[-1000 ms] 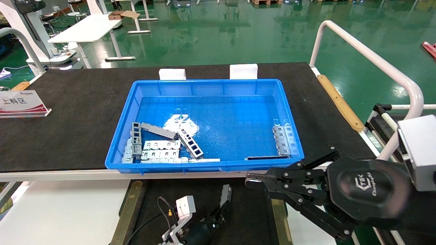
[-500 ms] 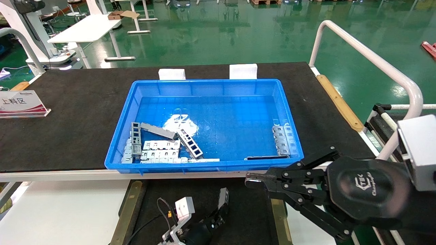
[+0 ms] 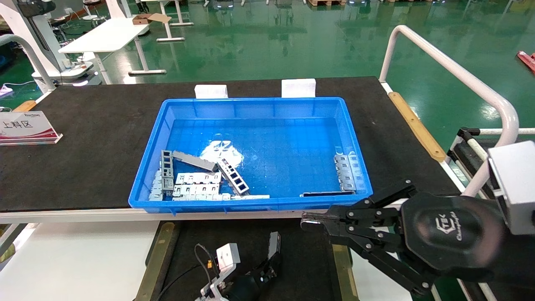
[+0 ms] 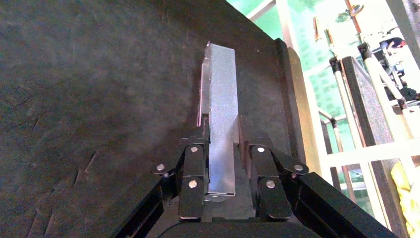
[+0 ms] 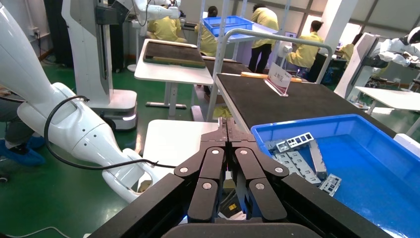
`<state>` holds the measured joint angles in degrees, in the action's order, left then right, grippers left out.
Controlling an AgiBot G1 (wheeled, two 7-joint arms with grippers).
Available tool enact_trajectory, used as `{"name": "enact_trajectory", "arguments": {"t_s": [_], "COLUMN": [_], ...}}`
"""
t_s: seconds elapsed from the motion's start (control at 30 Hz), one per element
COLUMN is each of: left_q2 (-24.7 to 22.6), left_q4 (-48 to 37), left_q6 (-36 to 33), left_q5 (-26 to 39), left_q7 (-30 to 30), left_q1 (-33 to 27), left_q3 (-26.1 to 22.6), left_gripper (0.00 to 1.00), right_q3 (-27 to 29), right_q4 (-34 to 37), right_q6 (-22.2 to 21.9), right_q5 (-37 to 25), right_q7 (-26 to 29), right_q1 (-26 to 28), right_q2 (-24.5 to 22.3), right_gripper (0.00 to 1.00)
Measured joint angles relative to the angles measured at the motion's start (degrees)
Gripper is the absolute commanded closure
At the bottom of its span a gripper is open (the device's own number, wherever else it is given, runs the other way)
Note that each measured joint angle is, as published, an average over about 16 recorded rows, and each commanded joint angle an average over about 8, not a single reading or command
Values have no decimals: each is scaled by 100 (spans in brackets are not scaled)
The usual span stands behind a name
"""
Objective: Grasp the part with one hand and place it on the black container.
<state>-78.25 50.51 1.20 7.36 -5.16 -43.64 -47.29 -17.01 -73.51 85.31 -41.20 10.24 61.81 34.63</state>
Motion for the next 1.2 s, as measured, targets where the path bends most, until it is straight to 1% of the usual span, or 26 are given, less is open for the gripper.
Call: {"name": "enact_trajectory", "arguments": {"t_s": [0.33,0.7,0.93,1.2], "left_q2": [12,43,128,384], "left_q4": [-6,-15,-106,-311], "left_q6": [-62,-275,-637,-1271], "left_q5": [32,118,212,366], "left_q7": [43,-54,-209,-383], "left_q1": [24,17,3,-17], "left_q3": [10,132,158,57], "left_gripper": [0,0,0,0], "right_q3": [-3,-7,-9,-12], "right_q4": [0,0,0,0], "right_q6": [-1,-3,-4,-5], "right_q5": [2,5,6,8], "right_q7": [-2,-3,-5,-6], "right_q1": [1,2,2,3], "right_q2": [-1,-3,-4,-5], "right_gripper": [0,0,0,0]}}
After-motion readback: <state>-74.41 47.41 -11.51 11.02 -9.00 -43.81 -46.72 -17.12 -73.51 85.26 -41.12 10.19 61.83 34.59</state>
